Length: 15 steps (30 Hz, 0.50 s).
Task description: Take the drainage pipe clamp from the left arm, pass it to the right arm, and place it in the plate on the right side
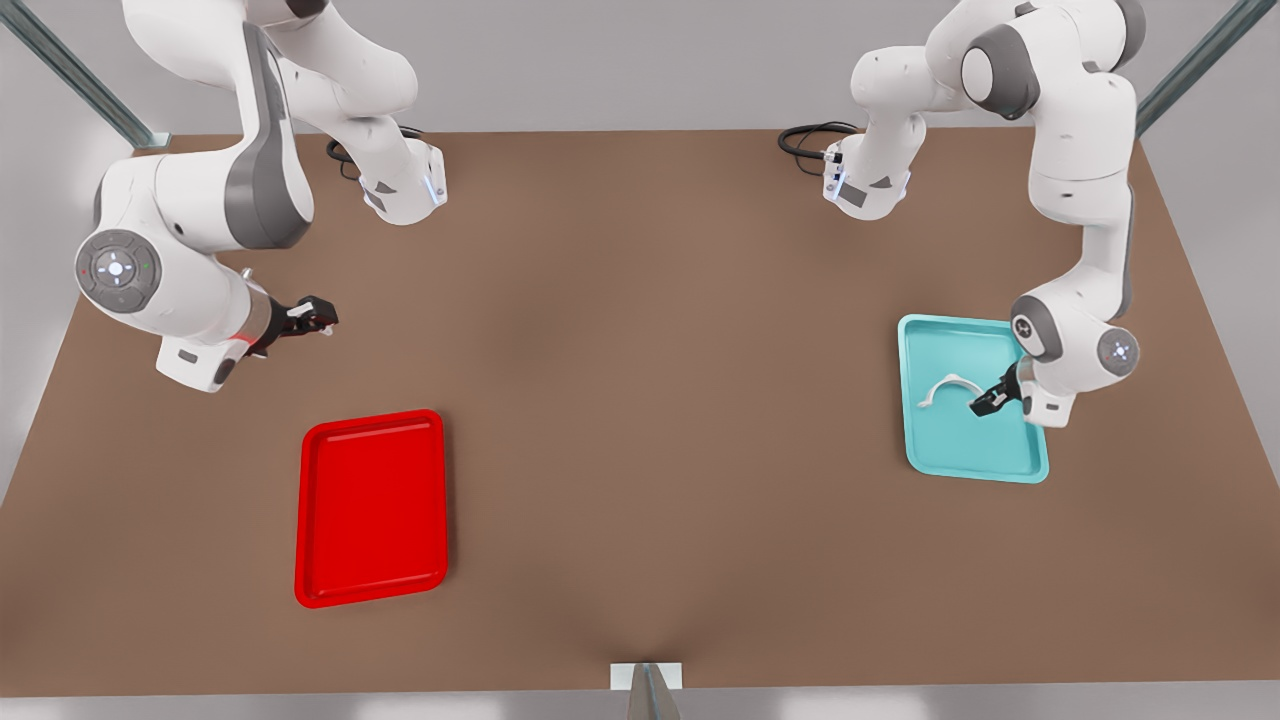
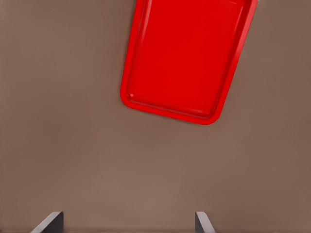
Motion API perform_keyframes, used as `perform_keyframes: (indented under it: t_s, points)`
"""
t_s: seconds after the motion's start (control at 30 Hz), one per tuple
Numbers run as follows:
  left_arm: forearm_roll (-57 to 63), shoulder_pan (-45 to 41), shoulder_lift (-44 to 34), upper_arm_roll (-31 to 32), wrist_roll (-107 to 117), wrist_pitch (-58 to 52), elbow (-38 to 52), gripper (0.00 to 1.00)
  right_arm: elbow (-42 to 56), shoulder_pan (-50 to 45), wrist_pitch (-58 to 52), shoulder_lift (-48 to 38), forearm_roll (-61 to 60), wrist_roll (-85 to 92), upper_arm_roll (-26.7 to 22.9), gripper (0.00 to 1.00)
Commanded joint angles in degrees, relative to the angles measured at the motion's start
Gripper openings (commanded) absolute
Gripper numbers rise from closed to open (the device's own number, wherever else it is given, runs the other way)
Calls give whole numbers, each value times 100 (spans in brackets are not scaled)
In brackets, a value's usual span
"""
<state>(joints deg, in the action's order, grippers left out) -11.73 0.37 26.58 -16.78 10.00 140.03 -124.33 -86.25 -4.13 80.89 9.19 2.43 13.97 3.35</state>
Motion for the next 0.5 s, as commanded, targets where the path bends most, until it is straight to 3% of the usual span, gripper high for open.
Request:
perform_keyframes:
  t_s: [0.0, 0.07, 0.17, 0.4, 0.47]
  points:
    - [-4, -2, -4, -1, 353, 349, -91, 100, 3, 0, -12, -5, -41, 114, -1, 100]
    - [-4, -2, -4, 8, 344, 349, -118, 100, 3, 0, -12, -5, -41, 114, -1, 100]
    - [-4, -2, -4, 17, 353, 349, -118, 73, 3, -9, -38, -14, -41, 114, -1, 100]
    - [-4, -2, -4, 17, 344, 218, -197, 66, -33, -9, -56, -14, -41, 114, 7, 100]
    - [-4, -2, -4, 17, 344, 218, -188, 36, -41, -9, -56, -14, -41, 123, -1, 100]
